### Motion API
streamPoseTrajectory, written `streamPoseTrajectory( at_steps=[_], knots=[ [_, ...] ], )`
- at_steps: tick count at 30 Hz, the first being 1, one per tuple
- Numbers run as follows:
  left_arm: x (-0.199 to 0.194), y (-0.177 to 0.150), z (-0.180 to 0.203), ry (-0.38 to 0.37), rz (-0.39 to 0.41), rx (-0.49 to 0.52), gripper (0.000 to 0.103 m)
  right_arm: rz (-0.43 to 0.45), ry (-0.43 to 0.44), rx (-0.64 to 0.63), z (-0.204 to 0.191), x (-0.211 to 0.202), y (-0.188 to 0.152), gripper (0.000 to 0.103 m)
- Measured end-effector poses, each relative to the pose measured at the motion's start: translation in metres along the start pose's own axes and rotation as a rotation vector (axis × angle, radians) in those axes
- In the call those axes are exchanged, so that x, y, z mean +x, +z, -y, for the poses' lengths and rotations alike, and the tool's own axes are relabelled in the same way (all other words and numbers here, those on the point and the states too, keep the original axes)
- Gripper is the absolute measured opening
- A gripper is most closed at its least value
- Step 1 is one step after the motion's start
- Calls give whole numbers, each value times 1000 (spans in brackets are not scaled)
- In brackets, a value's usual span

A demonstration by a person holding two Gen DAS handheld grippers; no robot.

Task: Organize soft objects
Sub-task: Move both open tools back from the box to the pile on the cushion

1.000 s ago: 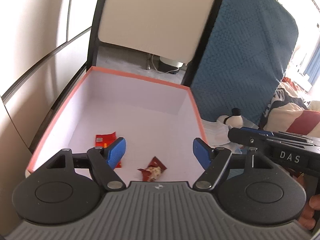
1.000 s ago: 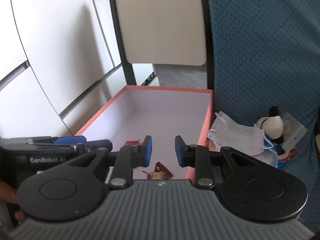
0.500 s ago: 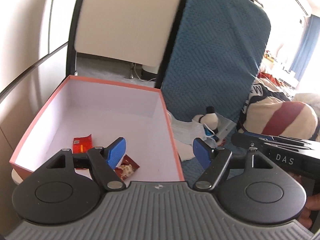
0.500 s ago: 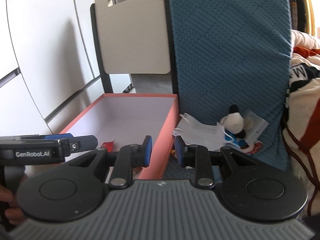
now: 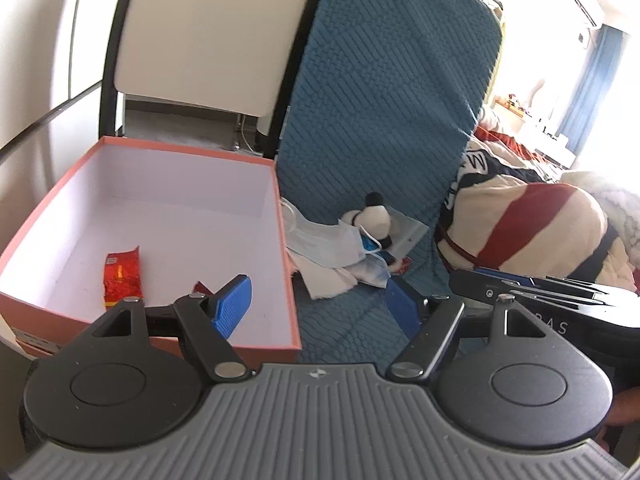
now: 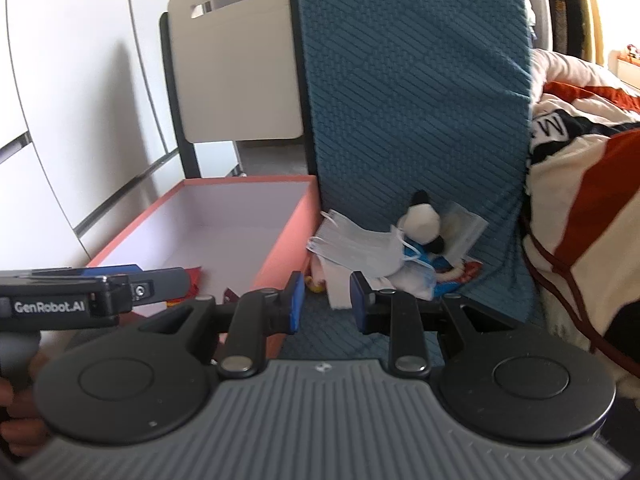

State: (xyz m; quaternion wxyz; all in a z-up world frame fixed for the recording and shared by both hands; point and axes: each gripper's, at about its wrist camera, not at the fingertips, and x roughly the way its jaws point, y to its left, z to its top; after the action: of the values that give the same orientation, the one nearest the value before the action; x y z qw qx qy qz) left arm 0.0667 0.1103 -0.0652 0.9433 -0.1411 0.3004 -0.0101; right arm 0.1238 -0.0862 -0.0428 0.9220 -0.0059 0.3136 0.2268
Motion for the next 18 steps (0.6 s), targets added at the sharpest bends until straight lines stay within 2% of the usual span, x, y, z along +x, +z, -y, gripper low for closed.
streamPoseTrajectory(
  at_steps=[18],
  knots=[
    [11,-24,53,-22,-31,21,78,-22,-78,37,48,-30,-40,29]
  ],
)
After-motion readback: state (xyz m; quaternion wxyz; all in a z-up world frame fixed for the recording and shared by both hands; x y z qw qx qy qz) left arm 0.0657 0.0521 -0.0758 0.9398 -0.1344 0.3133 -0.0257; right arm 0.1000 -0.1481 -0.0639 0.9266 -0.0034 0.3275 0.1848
